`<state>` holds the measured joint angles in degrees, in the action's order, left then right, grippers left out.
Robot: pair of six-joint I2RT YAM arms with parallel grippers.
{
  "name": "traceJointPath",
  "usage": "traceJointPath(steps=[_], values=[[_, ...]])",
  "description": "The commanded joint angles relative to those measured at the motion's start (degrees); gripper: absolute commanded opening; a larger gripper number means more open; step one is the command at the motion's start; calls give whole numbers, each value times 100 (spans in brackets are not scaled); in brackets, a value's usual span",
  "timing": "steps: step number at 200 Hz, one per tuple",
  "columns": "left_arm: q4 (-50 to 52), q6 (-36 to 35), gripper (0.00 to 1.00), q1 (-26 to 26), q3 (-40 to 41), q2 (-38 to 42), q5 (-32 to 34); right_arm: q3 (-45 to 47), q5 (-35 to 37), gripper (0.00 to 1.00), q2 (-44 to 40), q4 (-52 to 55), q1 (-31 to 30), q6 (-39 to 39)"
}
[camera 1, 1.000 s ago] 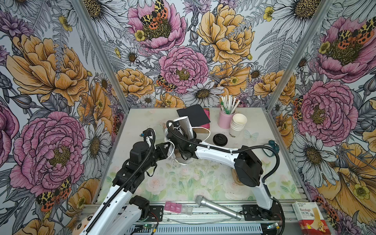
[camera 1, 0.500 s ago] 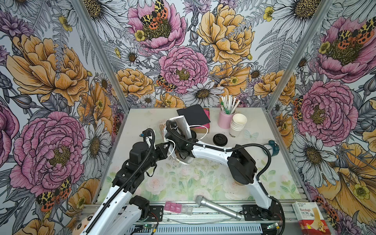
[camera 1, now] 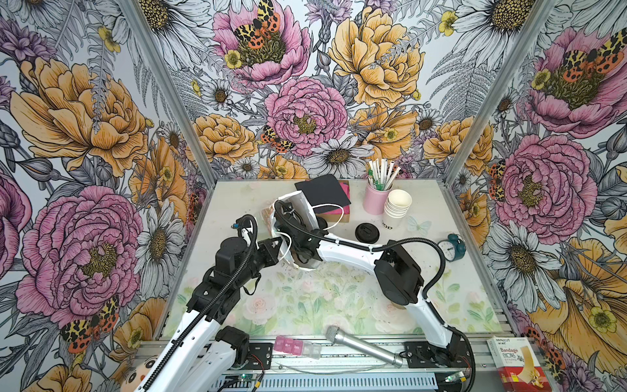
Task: Pack a coffee takeout order
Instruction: Place the cup tray in the takeout bag.
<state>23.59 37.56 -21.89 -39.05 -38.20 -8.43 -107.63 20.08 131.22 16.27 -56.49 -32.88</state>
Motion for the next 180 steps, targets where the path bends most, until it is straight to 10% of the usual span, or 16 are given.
traceJointPath(steps=[1,180], values=[[-93,23,0,9,95,84,-266,-108,-153,28,230,114,-33,70],[-23,-8,0,132,178,80,-292,316,-43,70,-1178,122,-178,228]])
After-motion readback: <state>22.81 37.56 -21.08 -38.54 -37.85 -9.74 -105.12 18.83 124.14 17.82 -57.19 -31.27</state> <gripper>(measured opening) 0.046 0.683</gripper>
